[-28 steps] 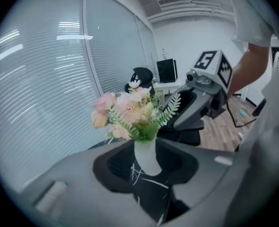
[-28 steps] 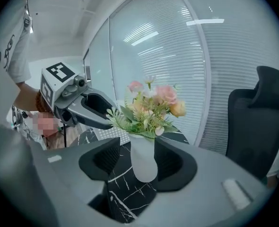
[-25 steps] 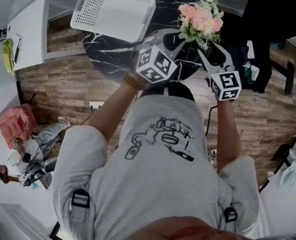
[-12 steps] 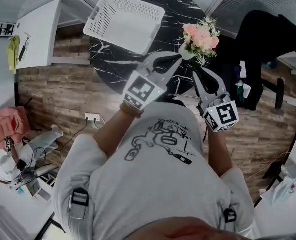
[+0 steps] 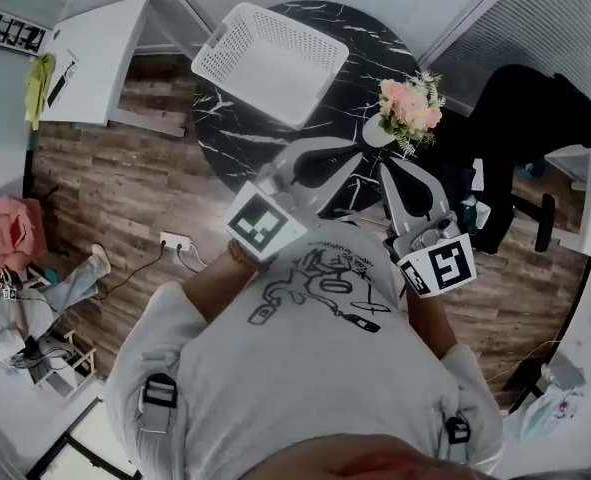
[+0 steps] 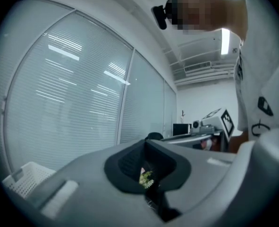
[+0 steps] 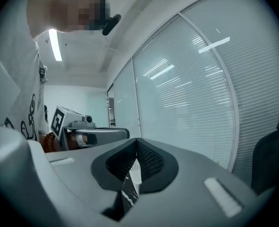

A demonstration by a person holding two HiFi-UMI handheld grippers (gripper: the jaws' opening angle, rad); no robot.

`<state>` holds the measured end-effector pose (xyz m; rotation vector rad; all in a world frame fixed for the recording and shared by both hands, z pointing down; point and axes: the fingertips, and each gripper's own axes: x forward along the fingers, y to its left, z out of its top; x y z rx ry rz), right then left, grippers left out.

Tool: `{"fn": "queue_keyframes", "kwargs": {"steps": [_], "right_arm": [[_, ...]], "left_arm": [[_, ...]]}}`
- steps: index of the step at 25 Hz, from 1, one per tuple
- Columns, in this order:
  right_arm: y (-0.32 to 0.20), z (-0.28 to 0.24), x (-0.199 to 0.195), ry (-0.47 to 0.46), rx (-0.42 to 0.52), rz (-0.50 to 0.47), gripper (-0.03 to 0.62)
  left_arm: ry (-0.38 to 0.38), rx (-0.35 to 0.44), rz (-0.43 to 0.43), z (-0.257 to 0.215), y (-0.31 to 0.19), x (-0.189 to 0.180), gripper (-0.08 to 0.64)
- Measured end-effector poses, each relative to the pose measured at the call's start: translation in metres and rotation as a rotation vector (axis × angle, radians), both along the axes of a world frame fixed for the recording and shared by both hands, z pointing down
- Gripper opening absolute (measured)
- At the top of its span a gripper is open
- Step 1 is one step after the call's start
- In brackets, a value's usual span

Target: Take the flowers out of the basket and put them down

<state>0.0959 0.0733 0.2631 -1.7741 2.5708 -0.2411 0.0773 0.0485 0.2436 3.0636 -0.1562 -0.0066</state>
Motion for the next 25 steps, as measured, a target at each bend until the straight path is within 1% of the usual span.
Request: {"fn": "queue_keyframes", "kwargs": {"steps": [4,10,25], "right_arm": [[-0.002,-0.018,-0.015,-0.012,0.017,-0.042,0.006],[-0.002,-0.032,-0.029,0.016,0.044,-0.07,0.006],[-0.004,-0.032,-0.037,0.023,0.031,-0.081,0.006]], "left_arm": [[0.02,-0.013,-0.023,-0.014,0.006,-0.015,0.003],[0.031,-0.001,-0.055,-0.025,0.008,-0.029,0.003],[0.019,-0.01,-0.071,-0.021,0.003,-0.034,0.003]]}}
